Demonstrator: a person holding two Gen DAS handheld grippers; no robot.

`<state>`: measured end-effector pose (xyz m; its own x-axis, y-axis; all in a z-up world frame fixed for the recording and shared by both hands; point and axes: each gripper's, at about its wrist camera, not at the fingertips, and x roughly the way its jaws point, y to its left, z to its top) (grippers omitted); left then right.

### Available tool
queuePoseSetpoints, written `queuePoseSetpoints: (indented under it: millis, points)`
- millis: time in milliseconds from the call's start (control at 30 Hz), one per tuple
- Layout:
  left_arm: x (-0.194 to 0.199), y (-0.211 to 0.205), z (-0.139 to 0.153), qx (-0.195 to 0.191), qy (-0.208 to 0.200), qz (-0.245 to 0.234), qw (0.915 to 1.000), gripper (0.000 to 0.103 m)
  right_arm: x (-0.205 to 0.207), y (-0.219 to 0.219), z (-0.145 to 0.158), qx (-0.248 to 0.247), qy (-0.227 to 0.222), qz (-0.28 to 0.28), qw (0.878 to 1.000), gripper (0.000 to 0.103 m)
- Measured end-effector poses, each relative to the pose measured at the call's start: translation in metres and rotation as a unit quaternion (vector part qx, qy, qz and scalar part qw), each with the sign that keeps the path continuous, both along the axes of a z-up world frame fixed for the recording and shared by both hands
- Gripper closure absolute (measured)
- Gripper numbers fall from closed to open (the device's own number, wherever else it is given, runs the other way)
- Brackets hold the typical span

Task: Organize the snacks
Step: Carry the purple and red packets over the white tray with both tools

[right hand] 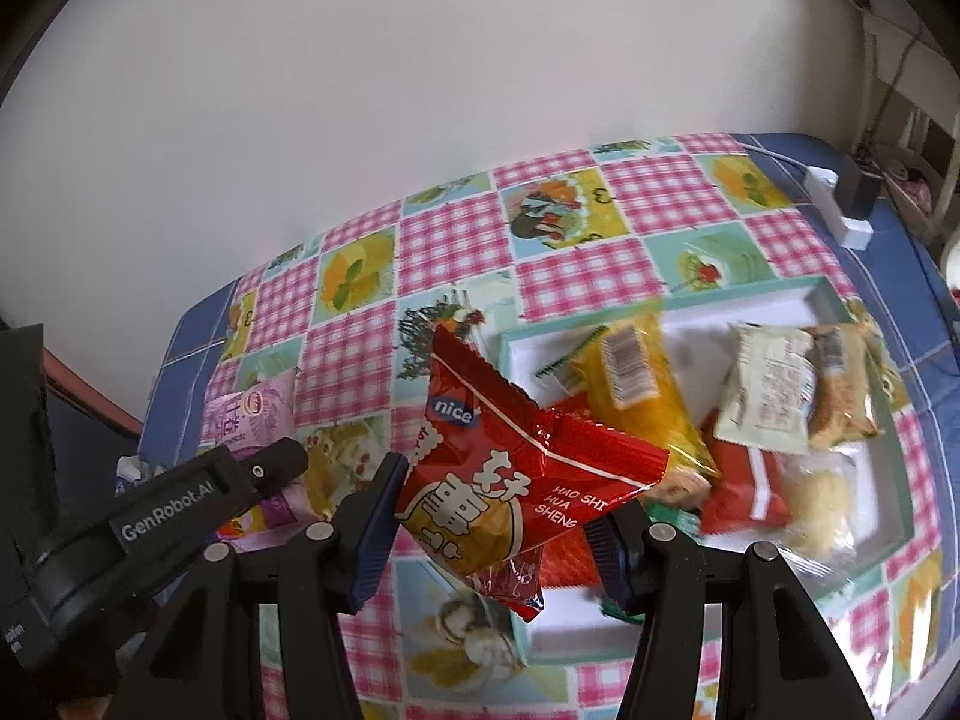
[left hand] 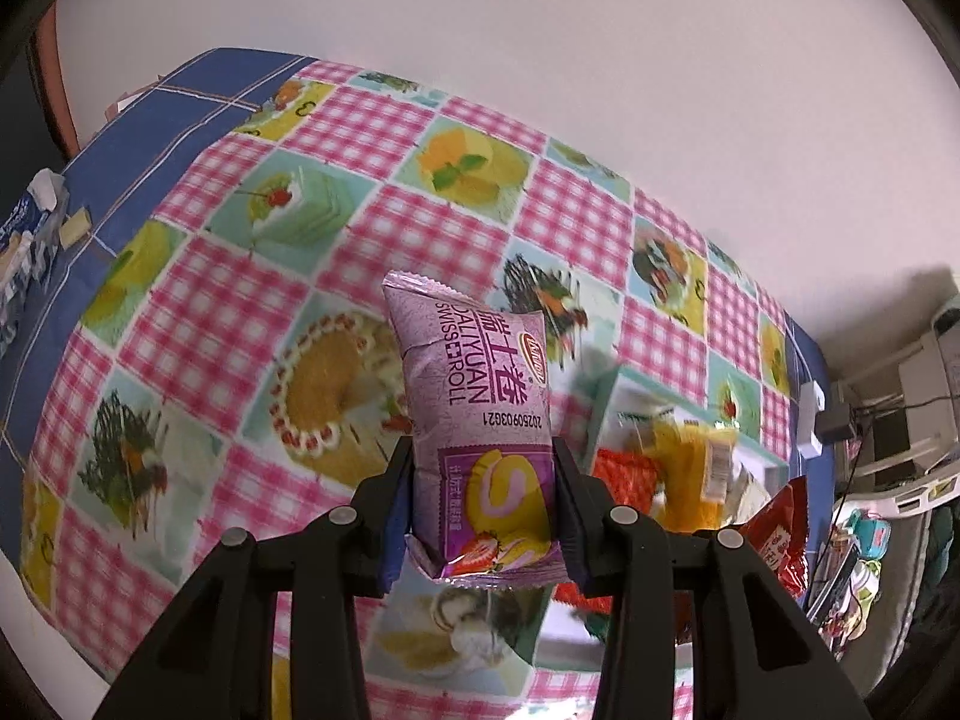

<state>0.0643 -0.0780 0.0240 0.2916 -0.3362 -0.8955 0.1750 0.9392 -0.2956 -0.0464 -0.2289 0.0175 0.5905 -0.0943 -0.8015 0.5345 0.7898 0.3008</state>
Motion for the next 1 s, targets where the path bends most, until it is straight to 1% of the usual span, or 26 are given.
queuePoseSetpoints:
  millis: [233,567,667,767,900,1000]
  points:
    - [-0.025,-0.019,-0.008,0.008,0.003,-0.012,0.9999,0.06,-0.031,-0.01,-0.003,0.002,-0.001,-0.016,1.0,0.044]
    - [-0.057,-0.058,-0.014,0.017,0.004,-0.051,0.9985,0.06,-0.069,-0.046,-0.015,0.022,0.0,-0.063,0.998,0.043]
    - [-0.062,-0.066,-0.019,0.02,0.007,-0.062,0.9979,0.06,-0.08,-0.059,-0.023,0.034,0.004,-0.081,0.996,0.043]
    - [-0.066,-0.071,-0.028,0.025,0.016,-0.073,0.9969,0.06,-0.086,-0.068,-0.031,0.042,0.015,-0.093,0.995,0.043]
    - [-0.069,-0.082,-0.045,0.029,0.037,-0.094,0.9945,0.06,-0.088,-0.075,-0.045,0.057,0.034,-0.097,0.993,0.043]
    - [-0.073,-0.09,-0.051,0.033,0.043,-0.111,0.9923,0.06,-0.086,-0.076,-0.052,0.064,0.049,-0.1,0.992,0.043]
